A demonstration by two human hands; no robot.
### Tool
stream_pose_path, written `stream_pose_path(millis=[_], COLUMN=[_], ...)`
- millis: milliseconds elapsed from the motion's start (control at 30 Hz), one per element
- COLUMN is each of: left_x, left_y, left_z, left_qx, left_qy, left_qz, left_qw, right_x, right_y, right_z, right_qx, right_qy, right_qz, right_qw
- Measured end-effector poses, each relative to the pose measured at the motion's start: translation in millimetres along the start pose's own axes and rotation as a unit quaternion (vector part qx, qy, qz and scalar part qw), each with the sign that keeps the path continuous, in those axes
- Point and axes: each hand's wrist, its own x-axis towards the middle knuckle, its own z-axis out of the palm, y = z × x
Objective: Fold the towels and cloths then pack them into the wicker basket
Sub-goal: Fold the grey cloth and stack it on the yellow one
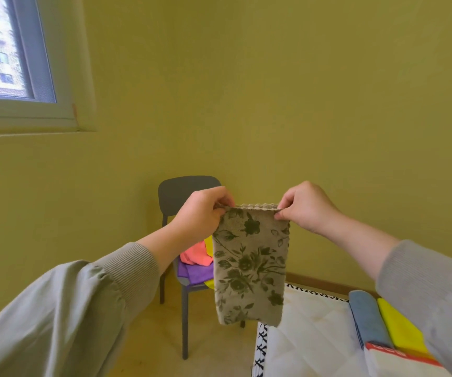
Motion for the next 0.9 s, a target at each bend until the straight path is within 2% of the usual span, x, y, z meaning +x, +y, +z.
stream_pose_path(millis=[100,167,400,533,733,833,900], left_x=[-2,-1,2,5,5,6,6], left_y=[0,-1,-2,-7,-9,-12,-12], left_z=[-4,-6,-10,-10,-10,-10,-9], left_qx=[0.09,0.103,0.102,0.068,0.069,0.056,0.048], left_qy=[-0.045,-0.055,-0.116,-0.107,-0.082,-0.092,-0.125], left_qz=[0.055,0.076,0.005,-0.051,-0.046,-0.044,-0.056], left_qw=[0.993,0.99,0.988,0.991,0.993,0.993,0.989], right_x=[1,2,1,4,6,8,8], right_y=[0,0,3,5,7,9,12], right_z=[-3,-4,-3,0,7,9,11], right_qx=[0.009,0.013,0.019,0.013,-0.002,0.051,0.083], right_qy=[-0.018,-0.035,-0.045,-0.044,-0.039,-0.024,-0.028], right_qz=[-0.009,-0.01,-0.02,-0.017,-0.008,-0.015,-0.033], right_qw=[1.0,0.999,0.999,0.999,0.999,0.998,0.996])
